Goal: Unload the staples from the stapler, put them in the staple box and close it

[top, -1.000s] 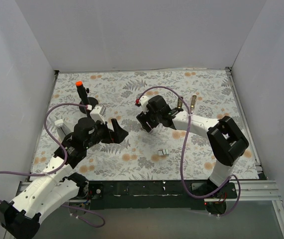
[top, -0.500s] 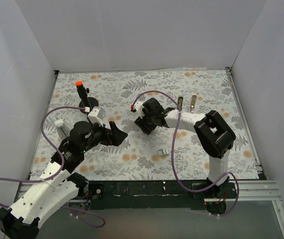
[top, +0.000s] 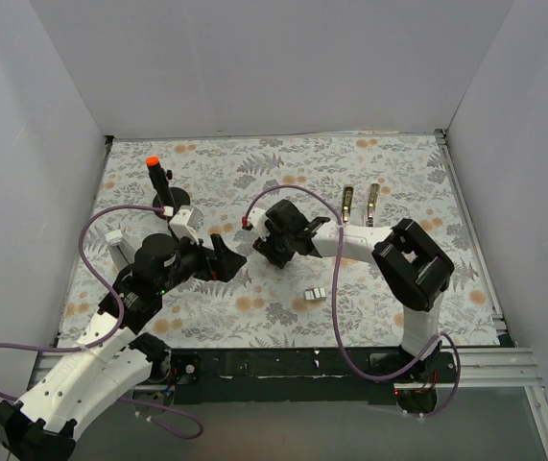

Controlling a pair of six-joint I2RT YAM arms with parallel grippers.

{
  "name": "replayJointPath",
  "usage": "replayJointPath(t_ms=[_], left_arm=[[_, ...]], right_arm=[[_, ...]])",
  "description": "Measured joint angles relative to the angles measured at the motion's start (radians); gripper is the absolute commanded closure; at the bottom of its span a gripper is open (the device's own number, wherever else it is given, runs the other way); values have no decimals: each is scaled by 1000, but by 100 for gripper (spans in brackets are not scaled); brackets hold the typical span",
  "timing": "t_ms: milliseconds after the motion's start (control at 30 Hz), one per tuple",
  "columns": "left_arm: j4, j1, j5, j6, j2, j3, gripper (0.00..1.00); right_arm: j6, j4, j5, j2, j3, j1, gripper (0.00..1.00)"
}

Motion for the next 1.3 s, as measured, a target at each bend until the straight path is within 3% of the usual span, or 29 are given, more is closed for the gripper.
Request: replayJointPath(t_ms=[467, 633, 833, 1000, 1200, 1300], left_arm=[[0, 0, -2, -5, -41, -1, 2], [0, 0, -8, -9, -47, -2, 2], [-1, 0, -13, -15, -51, -2, 2], [-20, 0, -16, -22, -53, 6, 2], [-41, -11, 54, -40, 8, 153, 2], [-68, -5, 14, -46, 56, 219, 2]], right_arm=[[46, 14, 25, -133, -165, 200, 50], [56, 10, 29, -143, -176, 249, 41], [81, 3, 55, -168, -178, 252, 33], [70, -8, 95, -281, -204, 251, 27], [44, -34, 184, -453, -242, 232, 27], [-20, -45, 155, -570, -296, 174, 27]])
